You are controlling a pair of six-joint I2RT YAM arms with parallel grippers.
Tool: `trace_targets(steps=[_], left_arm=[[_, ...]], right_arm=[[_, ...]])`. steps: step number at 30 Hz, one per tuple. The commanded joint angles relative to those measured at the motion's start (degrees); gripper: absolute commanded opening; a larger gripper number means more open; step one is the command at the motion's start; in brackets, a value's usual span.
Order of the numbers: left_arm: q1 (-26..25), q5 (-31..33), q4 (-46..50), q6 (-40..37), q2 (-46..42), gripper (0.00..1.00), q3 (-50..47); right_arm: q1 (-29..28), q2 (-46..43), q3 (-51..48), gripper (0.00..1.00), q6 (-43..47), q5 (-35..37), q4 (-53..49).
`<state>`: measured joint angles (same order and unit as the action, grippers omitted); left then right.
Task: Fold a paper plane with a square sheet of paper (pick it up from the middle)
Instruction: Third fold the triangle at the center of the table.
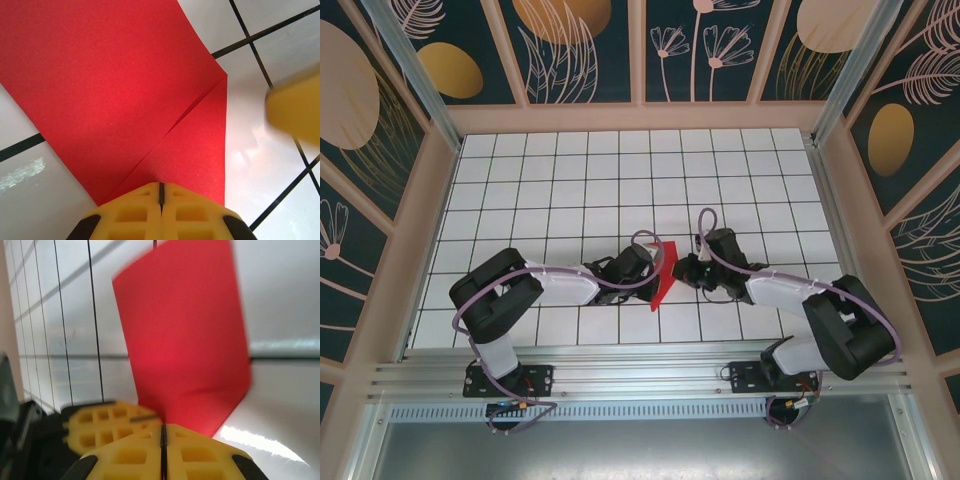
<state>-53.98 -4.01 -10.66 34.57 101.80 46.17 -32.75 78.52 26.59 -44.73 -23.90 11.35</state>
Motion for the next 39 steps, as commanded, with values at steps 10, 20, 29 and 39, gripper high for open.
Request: trace_targets(steps=[10,20,29,39], left_arm=[[0.32,-0.56,1.56,0.48,1.03,0.00,-1.00],[0.33,-1.31,0.02,1.76,-0.45,0.00,-0.98],[2.11,-5.13,-4.21,3.81,-0.33,0.00,-2.46],[2.47,-6.63,-5.32,4.45,0.44,0.00,-2.91]], right_arm=[[-6.63,5.32,-2.43,0.10,-4.23,4.92,0.60],[-7.72,-0.12,-0.67,0.10,-3.43,5.71,-3.66],[-12.87,-1.67,-3.05,0.10,-8.71,5.36,1.54],[-14.97,3.47,-2.31,0.10,-8.60,7.51,0.94]])
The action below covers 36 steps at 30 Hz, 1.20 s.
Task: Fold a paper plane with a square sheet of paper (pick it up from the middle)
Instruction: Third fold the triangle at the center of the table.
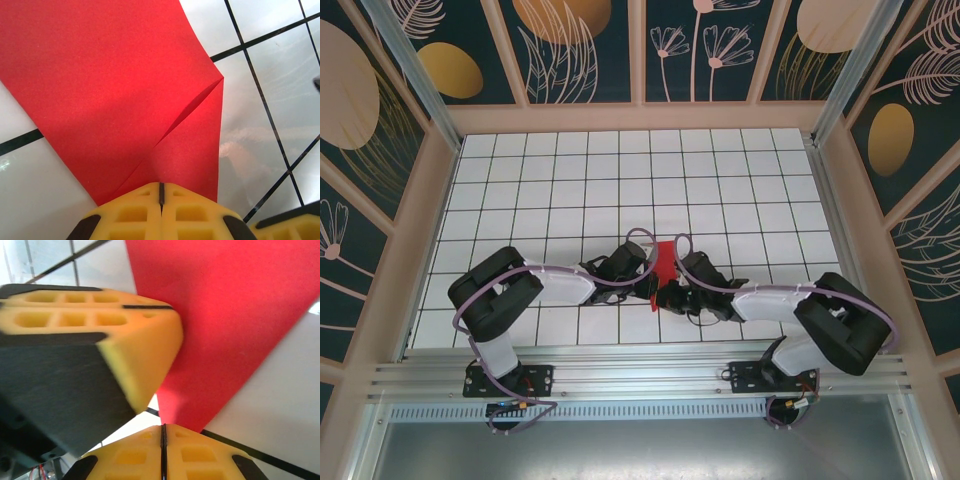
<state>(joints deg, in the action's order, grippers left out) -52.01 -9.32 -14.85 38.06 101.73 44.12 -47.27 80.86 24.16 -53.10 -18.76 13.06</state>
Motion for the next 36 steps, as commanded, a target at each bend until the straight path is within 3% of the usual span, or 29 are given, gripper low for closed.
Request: trace_targets(steps=[1,11,21,28,31,36], left_arm=[[0.52,-1.27,-1.19,0.96,0.57,0.00,-0.88],[0.52,-1.22,-0.82,0.81,0.84,0.00,-0.71],[0.50,-0.87,0.08,0.45,0.79,0.00,-0.44],[0.50,-0.54,1.05,-0.28,-0.56,0.00,-0.17],[0.53,-0.17,1.20,-0.92,-2.33,0.00,-0.29],[0.51,-0.22,1.52,-2.09,-5.80,0.00,-0.44]], right_arm=[[-0.46,1.45,0.50,0.10,0.13,2.59,-1.63],[-2.37,-1.48,0.67,0.11,-0.51,3.56,-1.58],[-4.15,4.14,-0.43,0.11,-1.96,2.39,1.43],[-3.88,-2.02,1.00,0.11,-0.44,5.66,-4.14],[-1.46,-6.49,1.81,0.14,1.53,7.82,-8.15],[10.55,-11.87,0.60,0.21,6.21,3.96,-9.66]])
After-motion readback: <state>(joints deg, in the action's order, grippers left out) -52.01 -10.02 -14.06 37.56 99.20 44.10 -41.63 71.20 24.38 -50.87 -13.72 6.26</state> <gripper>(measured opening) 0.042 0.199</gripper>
